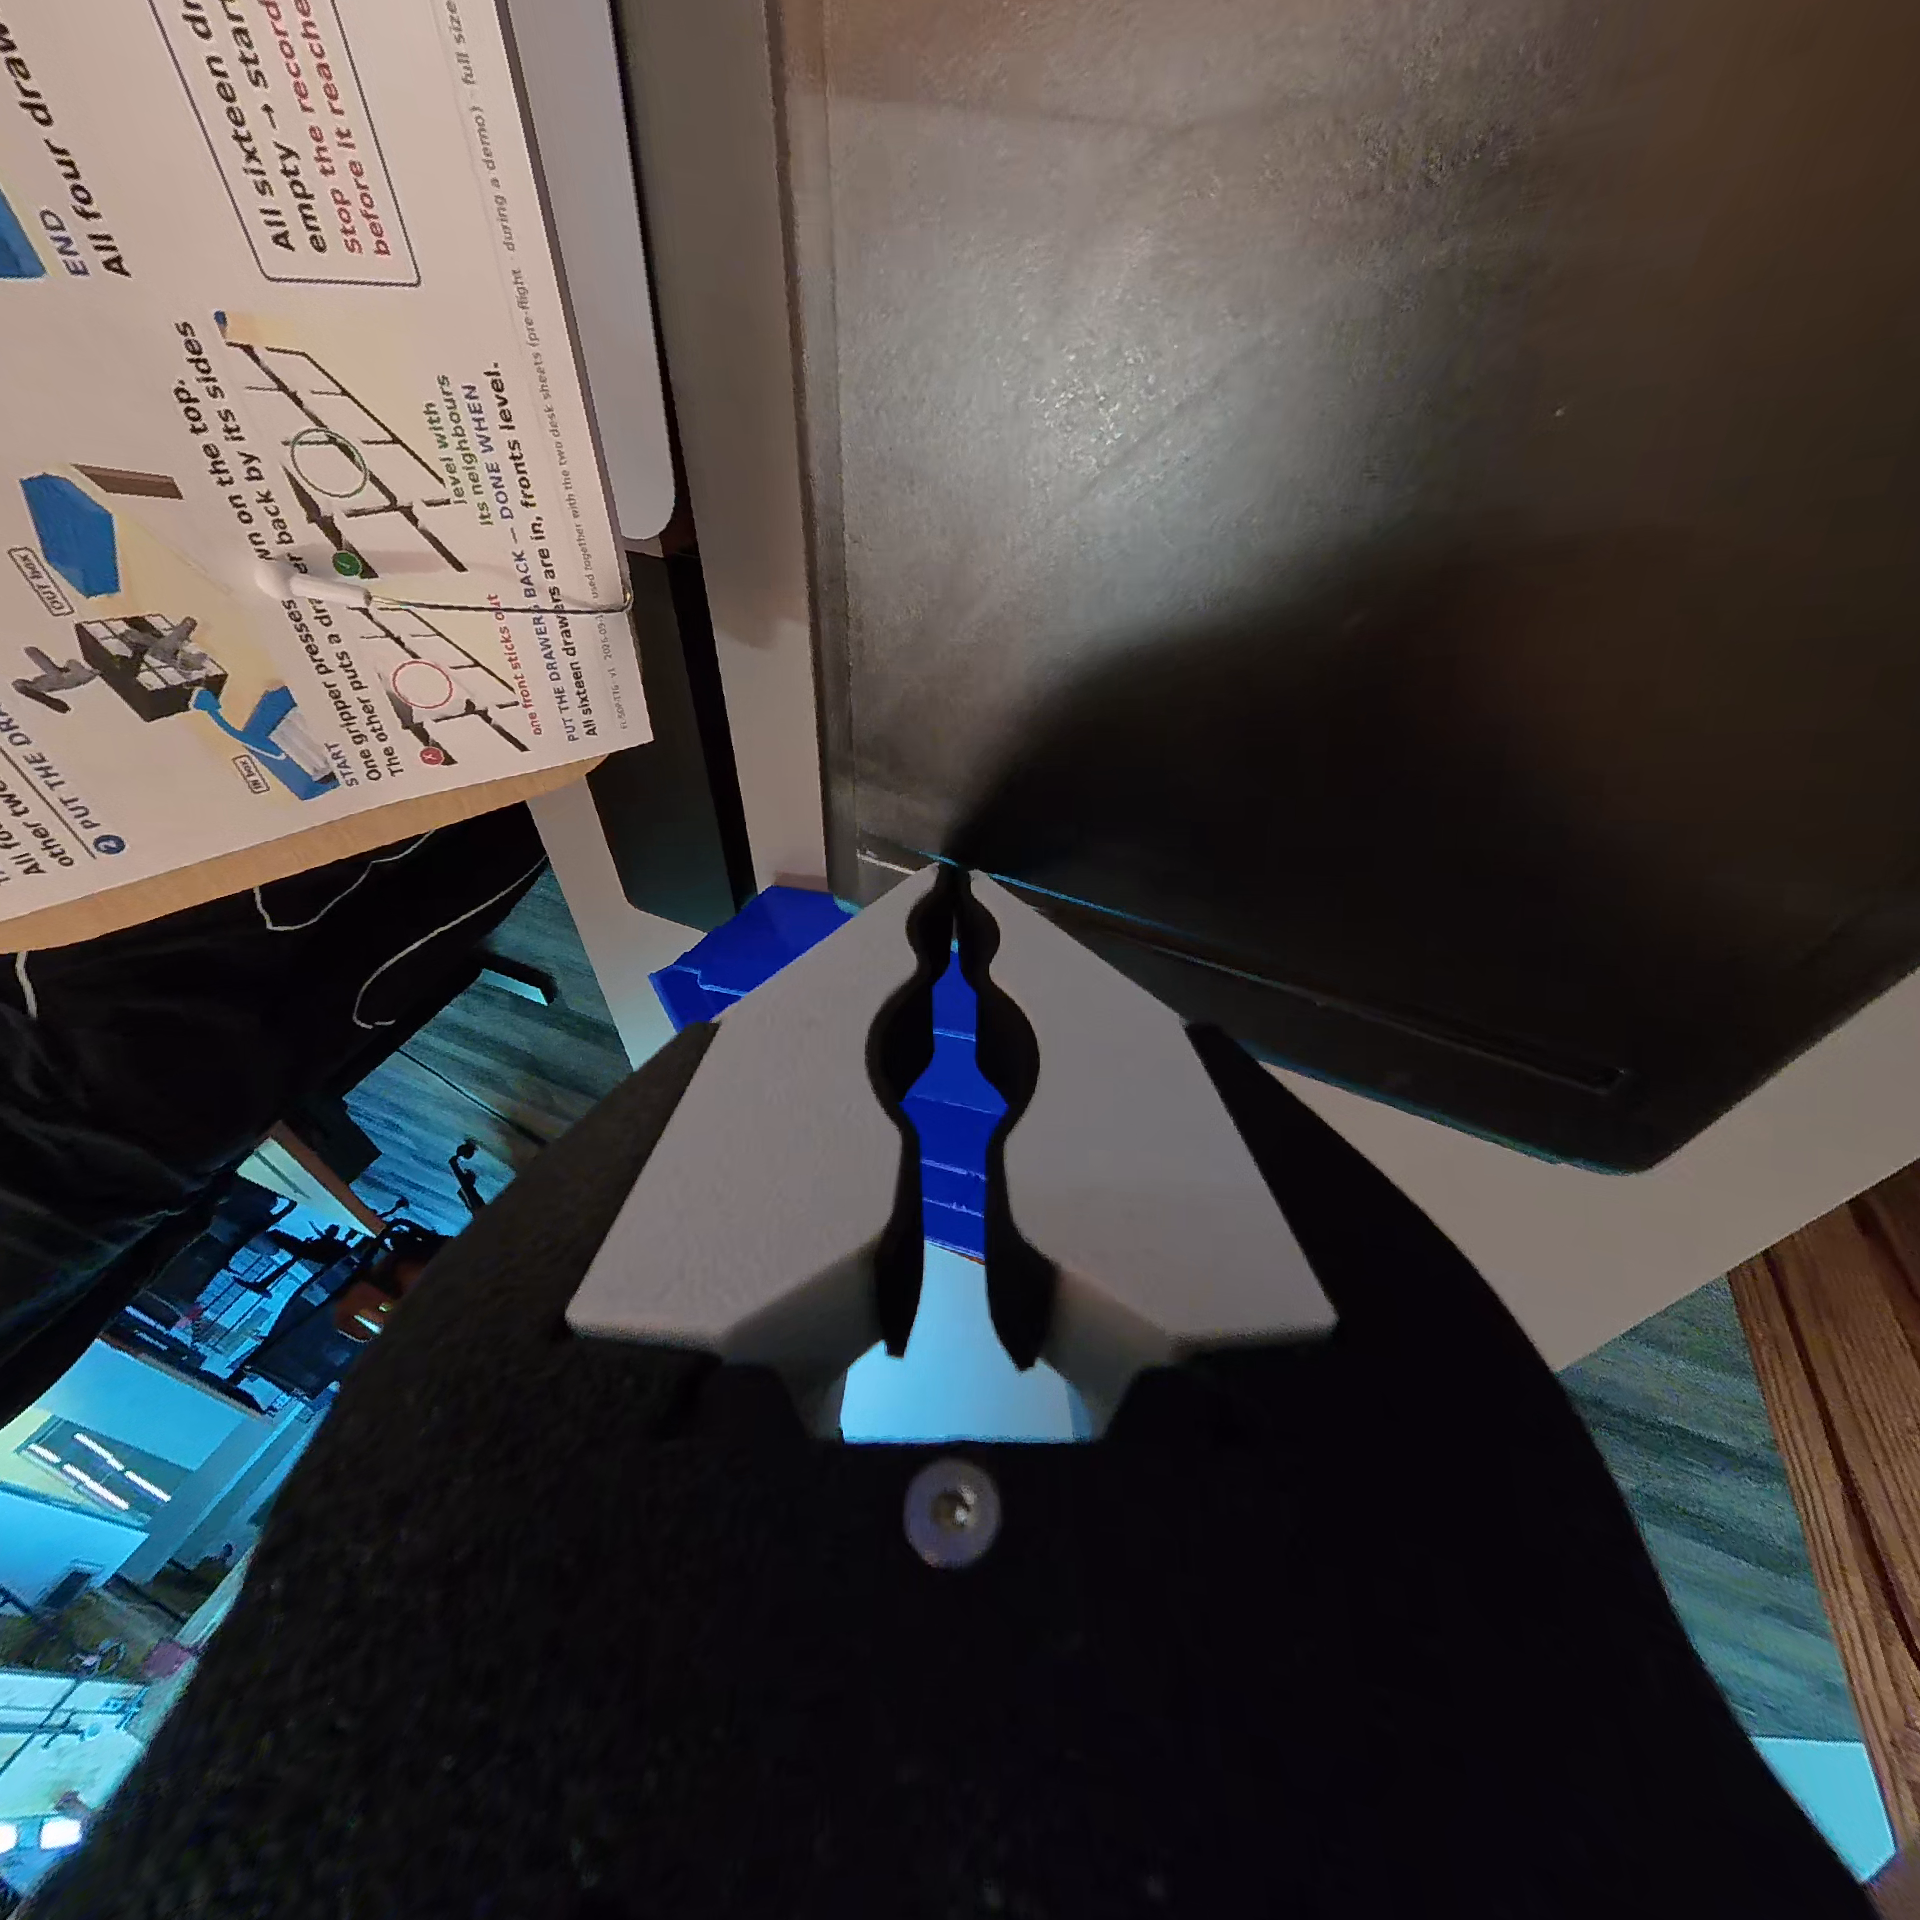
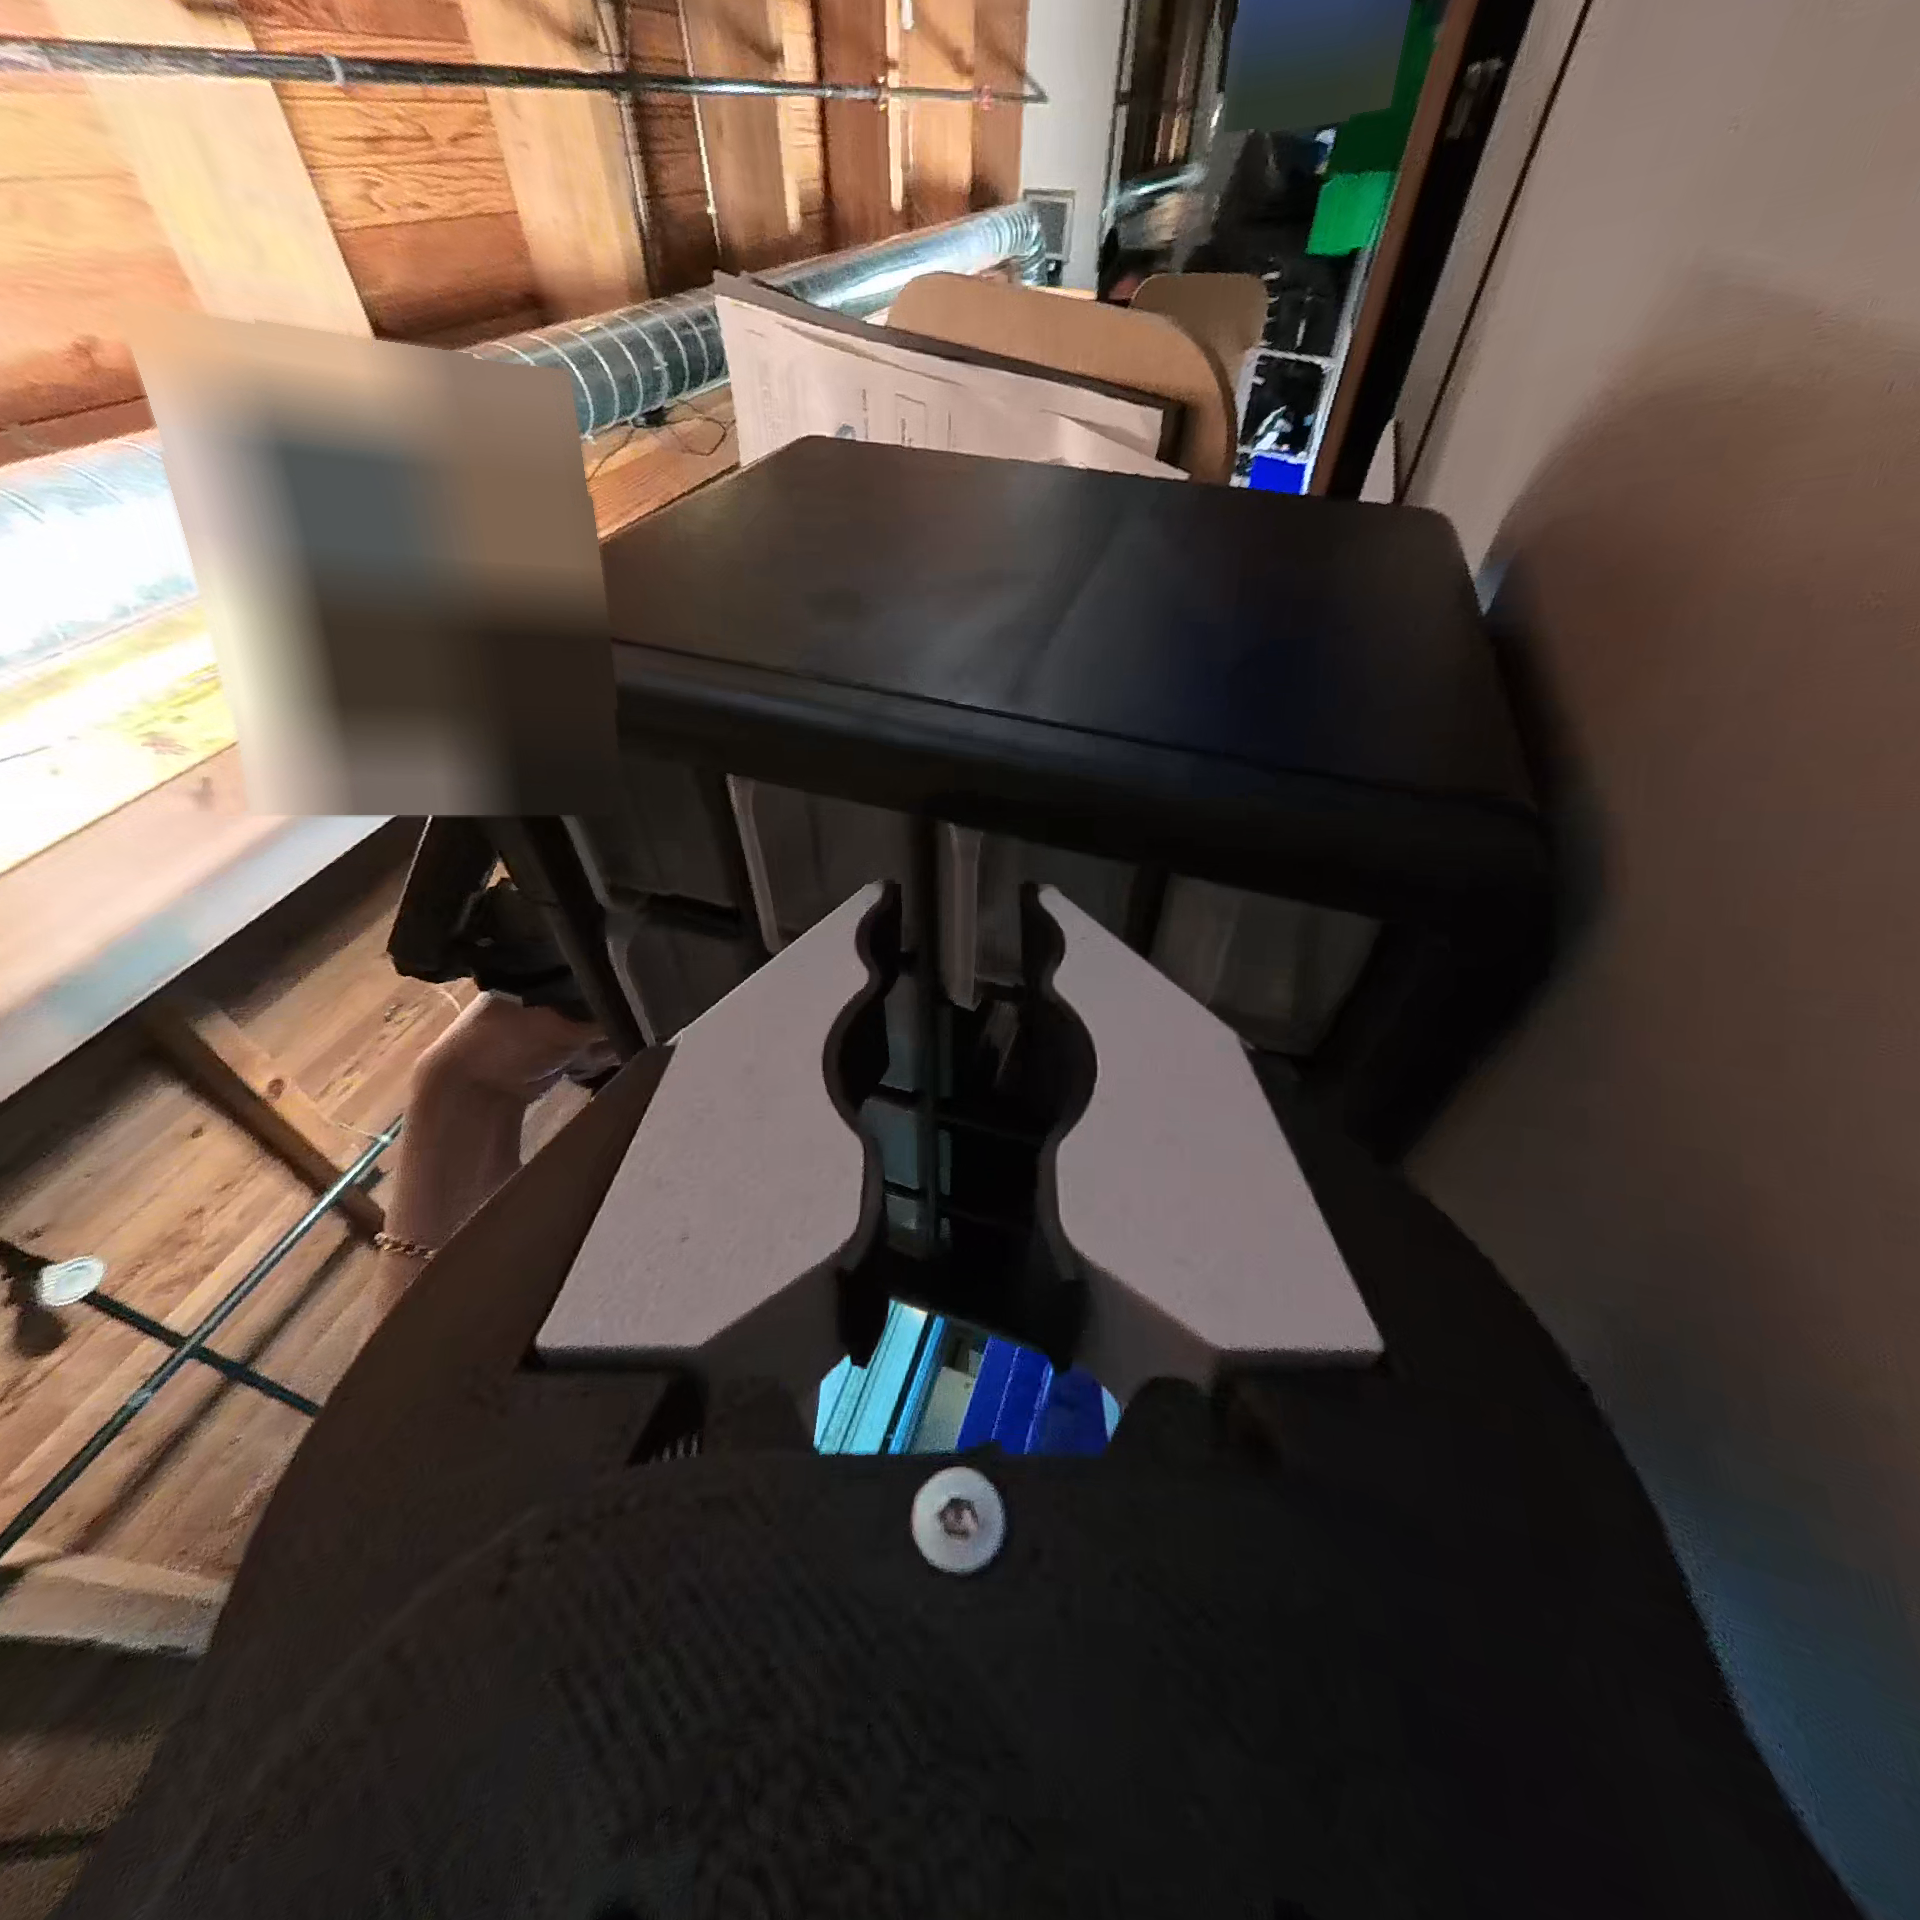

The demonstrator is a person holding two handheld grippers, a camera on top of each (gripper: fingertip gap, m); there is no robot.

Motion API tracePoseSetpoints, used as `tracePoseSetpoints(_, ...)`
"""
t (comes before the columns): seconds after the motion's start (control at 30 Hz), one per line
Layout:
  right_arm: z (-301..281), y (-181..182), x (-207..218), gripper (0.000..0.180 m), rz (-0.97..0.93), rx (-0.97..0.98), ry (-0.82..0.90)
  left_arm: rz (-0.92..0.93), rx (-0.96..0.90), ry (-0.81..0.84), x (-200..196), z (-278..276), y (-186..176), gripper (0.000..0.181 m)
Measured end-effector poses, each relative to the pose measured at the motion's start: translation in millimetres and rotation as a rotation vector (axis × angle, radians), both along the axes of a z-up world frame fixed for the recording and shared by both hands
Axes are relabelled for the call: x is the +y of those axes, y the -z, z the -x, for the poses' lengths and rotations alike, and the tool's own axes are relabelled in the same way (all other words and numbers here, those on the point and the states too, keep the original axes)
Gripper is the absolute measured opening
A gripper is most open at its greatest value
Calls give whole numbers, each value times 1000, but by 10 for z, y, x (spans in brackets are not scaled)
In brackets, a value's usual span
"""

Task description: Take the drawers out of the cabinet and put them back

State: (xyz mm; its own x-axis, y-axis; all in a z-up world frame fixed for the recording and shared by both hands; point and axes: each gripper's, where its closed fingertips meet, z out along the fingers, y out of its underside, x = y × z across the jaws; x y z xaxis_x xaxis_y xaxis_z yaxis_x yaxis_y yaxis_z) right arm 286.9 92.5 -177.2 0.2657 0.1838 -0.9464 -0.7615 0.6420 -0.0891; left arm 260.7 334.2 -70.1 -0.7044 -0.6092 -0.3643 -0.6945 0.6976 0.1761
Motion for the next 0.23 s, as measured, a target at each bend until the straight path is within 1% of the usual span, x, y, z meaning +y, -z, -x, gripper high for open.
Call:
tracePoseSetpoints(0.13,-28,-23,91,20,4,-9,-23,-10,13,-1,1,0,0,0)
tracePoseSetpoints(0.23,-43,7,107,13,9,-1,-11,-15,17,1,2,0,0,0)
